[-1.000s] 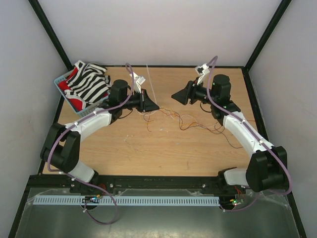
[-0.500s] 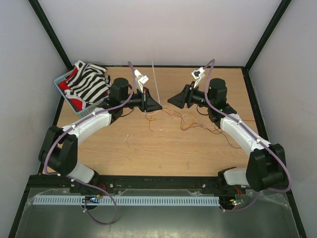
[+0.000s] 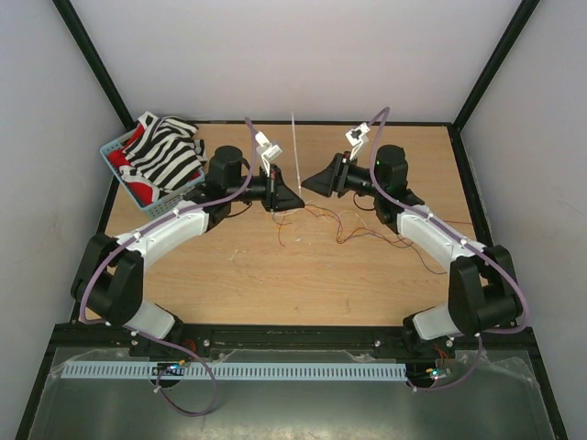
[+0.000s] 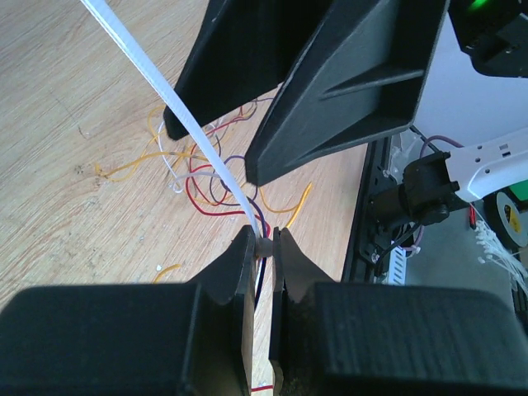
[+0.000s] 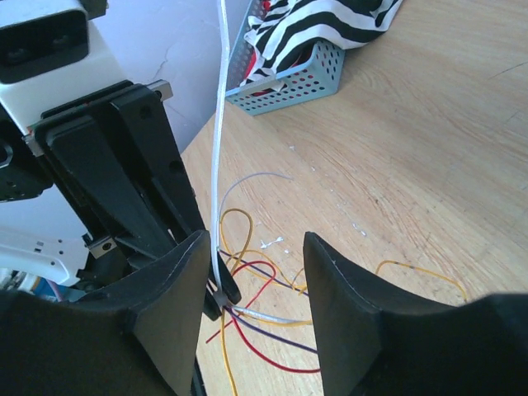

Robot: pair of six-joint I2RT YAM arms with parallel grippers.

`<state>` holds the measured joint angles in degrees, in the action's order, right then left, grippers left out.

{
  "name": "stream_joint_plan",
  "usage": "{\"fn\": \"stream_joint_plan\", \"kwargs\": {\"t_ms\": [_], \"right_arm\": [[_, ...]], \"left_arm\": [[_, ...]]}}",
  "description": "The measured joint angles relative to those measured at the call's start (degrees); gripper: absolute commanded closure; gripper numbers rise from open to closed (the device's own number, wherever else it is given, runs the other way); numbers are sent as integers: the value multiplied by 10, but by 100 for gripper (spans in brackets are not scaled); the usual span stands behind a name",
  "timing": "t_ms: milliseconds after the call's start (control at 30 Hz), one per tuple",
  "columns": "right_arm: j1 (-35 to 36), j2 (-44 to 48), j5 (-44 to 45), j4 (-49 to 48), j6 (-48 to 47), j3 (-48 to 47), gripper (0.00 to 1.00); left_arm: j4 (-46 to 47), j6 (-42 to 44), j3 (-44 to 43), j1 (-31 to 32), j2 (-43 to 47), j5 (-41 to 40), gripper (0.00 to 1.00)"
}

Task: Zip-tie the wires
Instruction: Adjust the cable at the center of the board.

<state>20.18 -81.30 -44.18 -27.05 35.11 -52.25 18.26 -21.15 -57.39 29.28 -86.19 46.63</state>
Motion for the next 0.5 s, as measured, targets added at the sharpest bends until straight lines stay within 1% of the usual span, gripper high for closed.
{"fn": "stream_joint_plan", "kwargs": {"t_ms": [200, 267, 433, 500], "right_arm": [[7, -12, -5, -23, 18, 0, 45], [9, -12, -7, -32, 23, 0, 49], [15, -17, -10, -48, 32, -7, 63], [20, -24, -13, -53, 35, -12, 73]], "left_arm": [[0, 4, 0, 1, 0, 6, 100], [0, 4, 0, 1, 0, 8, 100], [1, 4, -2, 2, 0, 12, 100], [2, 4, -4, 5, 0, 14, 100]]}}
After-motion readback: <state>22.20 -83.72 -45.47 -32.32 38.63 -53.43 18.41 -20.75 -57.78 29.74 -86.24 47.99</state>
